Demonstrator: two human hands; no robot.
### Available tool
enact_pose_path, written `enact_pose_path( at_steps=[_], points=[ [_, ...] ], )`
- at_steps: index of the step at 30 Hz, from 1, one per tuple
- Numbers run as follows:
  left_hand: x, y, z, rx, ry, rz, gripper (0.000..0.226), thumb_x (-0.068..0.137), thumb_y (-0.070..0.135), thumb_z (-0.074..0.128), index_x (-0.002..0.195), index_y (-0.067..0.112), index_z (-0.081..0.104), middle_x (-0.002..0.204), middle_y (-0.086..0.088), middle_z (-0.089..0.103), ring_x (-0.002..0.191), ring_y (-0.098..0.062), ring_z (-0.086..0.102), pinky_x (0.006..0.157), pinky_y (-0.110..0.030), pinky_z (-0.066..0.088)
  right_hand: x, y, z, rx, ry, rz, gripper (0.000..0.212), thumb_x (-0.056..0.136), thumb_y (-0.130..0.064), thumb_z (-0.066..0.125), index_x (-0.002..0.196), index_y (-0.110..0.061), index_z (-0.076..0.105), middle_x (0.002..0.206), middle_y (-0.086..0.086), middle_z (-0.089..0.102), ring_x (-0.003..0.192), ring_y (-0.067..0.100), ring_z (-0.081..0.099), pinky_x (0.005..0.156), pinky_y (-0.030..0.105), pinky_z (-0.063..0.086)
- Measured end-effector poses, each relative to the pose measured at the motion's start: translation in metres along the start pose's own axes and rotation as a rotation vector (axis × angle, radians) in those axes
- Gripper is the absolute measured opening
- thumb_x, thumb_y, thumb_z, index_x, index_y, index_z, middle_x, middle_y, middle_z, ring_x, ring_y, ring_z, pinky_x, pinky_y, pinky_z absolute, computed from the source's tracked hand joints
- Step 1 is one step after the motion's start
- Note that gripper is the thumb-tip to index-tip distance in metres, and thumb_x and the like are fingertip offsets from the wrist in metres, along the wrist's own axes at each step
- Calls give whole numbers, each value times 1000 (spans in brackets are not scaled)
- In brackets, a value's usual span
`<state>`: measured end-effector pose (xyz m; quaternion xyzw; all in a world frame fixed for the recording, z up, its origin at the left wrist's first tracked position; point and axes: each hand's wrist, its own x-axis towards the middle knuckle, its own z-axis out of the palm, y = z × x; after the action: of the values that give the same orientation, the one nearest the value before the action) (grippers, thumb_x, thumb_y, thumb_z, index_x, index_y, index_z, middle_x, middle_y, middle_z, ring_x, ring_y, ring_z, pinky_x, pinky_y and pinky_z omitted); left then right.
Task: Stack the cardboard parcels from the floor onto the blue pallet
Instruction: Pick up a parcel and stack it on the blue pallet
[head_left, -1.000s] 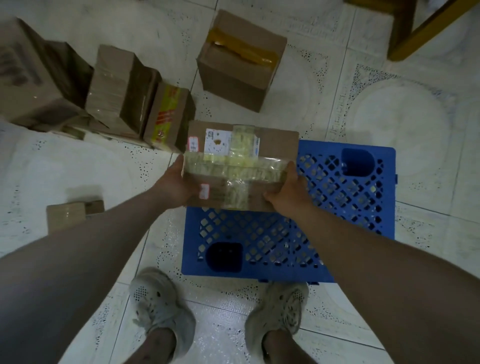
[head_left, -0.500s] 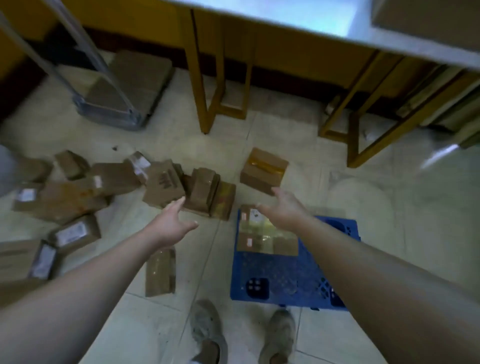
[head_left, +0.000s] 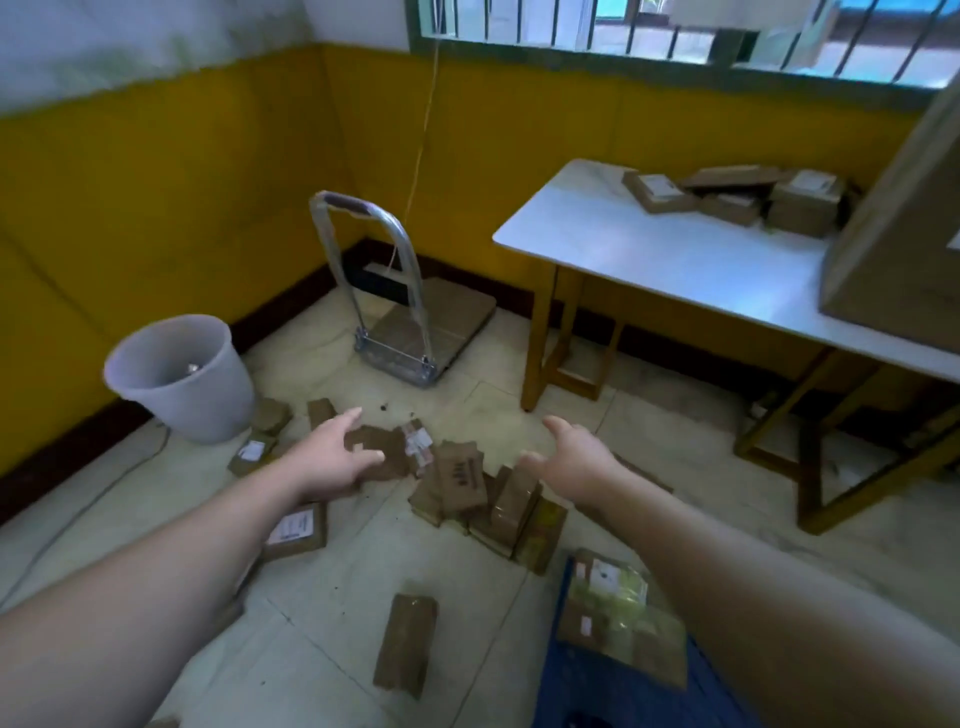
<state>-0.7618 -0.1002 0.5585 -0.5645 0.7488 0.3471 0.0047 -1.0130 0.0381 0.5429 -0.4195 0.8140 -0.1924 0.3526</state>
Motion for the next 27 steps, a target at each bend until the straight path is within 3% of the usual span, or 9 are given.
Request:
enact_pose_path(
  at_steps=[7,15,20,27],
  points=[
    [68,-57,-35,-26,-47,20,77,87,33,64,149,22,21,154,-7,25,136,-23,33,106,-33,29,55,-59,62,8,-26,93,72,91,-43,59,151,-25,22,153,9,30,130,27,44,99,40,47],
    [222,-126,-17,-16,-310,-3,78,85,40,64,149,26,21,153,-8,28,138,-24,31,108,-32,28,155,-79,136,92,-51,347,71,93,-37,59,151,-17,23,150,12,34,131,27,43,104,43,43],
    [307,-146,43,-13,-394,-60,77,85,41,64,148,23,23,152,-9,30,135,-26,35,103,-30,31,225,-37,174,128,-44,443,75,92,-40,60,152,-18,21,151,11,35,127,27,48,101,44,46],
    [409,-183,200,-166,-376,-205,77,83,41,66,147,24,27,145,-6,40,126,-27,44,95,-31,36,362,78,267,189,-99,488,78,89,-42,62,151,-17,21,144,10,44,121,28,52,93,37,48]
  ],
)
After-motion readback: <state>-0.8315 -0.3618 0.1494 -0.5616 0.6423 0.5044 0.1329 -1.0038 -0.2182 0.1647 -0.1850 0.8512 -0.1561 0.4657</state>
